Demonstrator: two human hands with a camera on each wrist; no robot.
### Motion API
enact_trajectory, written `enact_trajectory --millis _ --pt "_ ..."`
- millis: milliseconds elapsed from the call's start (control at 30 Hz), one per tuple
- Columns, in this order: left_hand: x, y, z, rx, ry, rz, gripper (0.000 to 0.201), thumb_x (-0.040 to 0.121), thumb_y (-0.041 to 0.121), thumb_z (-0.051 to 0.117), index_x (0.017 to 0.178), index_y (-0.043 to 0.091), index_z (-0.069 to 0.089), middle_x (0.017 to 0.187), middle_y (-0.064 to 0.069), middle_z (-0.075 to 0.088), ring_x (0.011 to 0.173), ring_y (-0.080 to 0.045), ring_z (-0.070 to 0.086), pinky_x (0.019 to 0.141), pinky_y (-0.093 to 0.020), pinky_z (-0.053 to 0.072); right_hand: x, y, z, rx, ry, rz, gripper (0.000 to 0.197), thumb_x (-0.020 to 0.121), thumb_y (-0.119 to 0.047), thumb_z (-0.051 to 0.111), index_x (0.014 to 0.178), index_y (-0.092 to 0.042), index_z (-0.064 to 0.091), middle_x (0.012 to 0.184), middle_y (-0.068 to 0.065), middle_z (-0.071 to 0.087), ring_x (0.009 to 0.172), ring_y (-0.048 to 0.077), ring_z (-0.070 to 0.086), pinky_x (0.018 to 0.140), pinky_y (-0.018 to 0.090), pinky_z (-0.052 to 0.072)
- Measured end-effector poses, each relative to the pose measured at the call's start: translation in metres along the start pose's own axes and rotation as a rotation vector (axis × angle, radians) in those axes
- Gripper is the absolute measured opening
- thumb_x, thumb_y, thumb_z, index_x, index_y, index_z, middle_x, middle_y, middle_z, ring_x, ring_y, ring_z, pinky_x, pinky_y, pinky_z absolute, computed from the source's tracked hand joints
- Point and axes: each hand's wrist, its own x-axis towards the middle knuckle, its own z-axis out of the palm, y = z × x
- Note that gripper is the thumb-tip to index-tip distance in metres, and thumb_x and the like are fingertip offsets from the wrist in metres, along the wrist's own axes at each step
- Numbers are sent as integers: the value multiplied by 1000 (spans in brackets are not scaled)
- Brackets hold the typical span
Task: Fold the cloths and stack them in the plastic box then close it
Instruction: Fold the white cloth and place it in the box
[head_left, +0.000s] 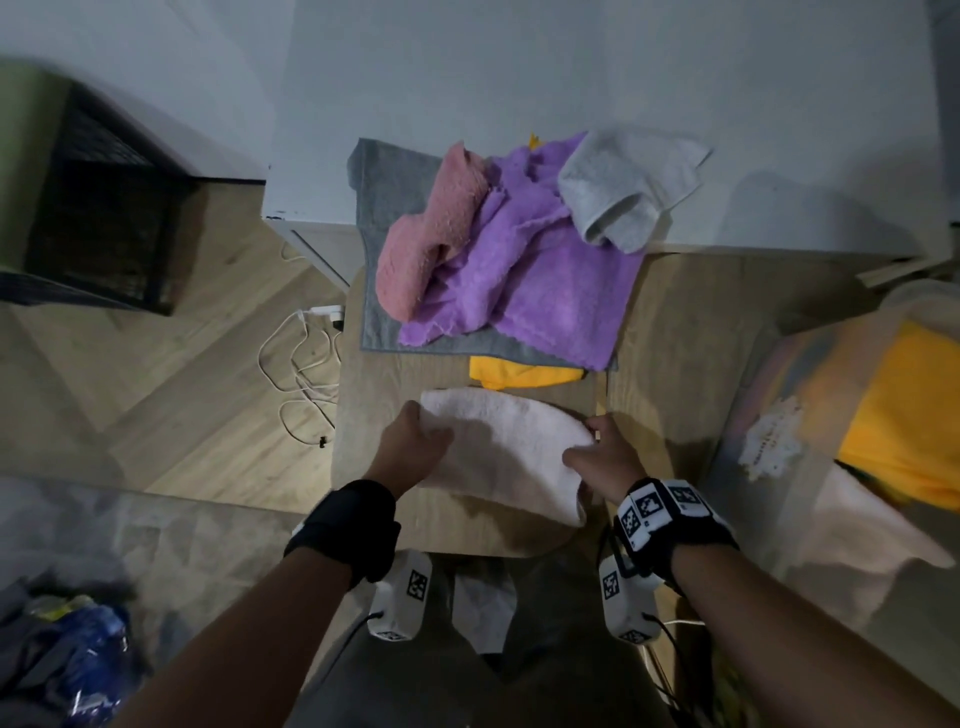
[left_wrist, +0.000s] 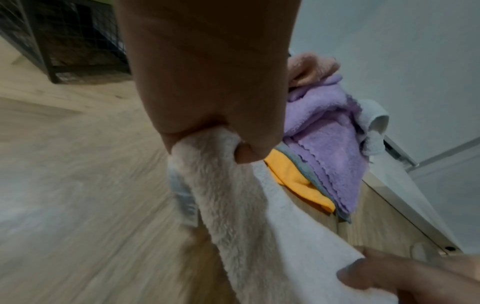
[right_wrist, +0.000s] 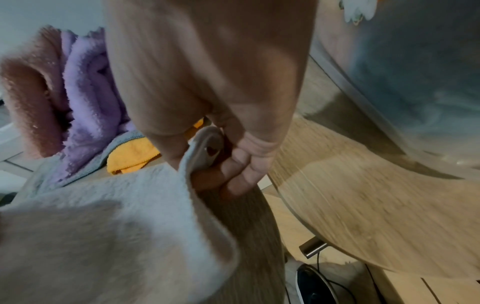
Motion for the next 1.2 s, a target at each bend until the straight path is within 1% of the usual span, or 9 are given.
enact_trajectory --millis 100,233,367,700,867,933,1000,1100,1200 --pt "-8 -6 -21 -44 160 43 22 86 19 64 93 10 45 75 -2 54 77 -30 55 63 -29 31 0 2 5 -17 -40 -47 50 79 -16 66 125 -23 47 116 4 59 104 25 57 91 37 48" --pt "-12 -12 -44 6 199 142 45 77 15 69 117 13 49 88 -4 62 79 -27 58 64 -29 37 1 -1 11 -58 15 -133 56 77 -15 69 128 -23 45 103 8 61 95 25 60 84 32 46" --pt "-12 3 -40 36 92 135 66 73 12 71 134 15 46 91 -1 59 81 -22 56 68 -26 37 -2 -9 12 -67 20 -183 45 81 -15 69 124 -17 53 102 6 59 95 22 58 81 27 44" --pt "-41 36 25 202 -230 333 66 68 5 67 129 14 45 99 0 54 91 -24 58 66 -24 36 -12 -10 14 -89 -79 -171 24 88 -22 62 111 -26 59 109 2 63 101 23 60 82 30 46" --pt "-46 28 52 297 -403 303 35 76 20 71 109 22 60 100 1 68 94 -17 63 78 -30 50 -13 -1 18 -111 -55 -164 23 92 -35 60 112 -23 58 110 2 62 102 22 60 85 32 47" --pt "-48 26 49 262 -306 293 9 83 30 65 89 23 67 90 1 72 89 -17 66 77 -31 51 -12 1 18 -108 -53 -150 26 91 -32 60 115 -23 58 114 2 61 105 23 59 85 30 45" --pt "-42 20 45 217 -93 296 11 87 28 61 83 20 67 86 -3 71 83 -21 65 71 -30 49 -10 0 18 -107 -55 -136 25 90 -27 60 115 -23 57 114 3 61 107 24 59 85 30 45" --pt "-23 6 35 130 144 270 30 79 20 66 106 9 59 102 -13 60 92 -31 58 75 -33 43 -9 -4 22 -82 -61 -150 28 88 -22 62 115 -22 56 111 6 60 103 24 59 83 30 44" --pt "-5 -4 30 197 72 168 60 78 38 66 128 9 51 116 -15 57 109 -34 48 87 -36 40 -8 -9 28 -81 -70 -161 37 84 -22 65 120 -21 55 110 7 58 97 21 57 79 28 43"
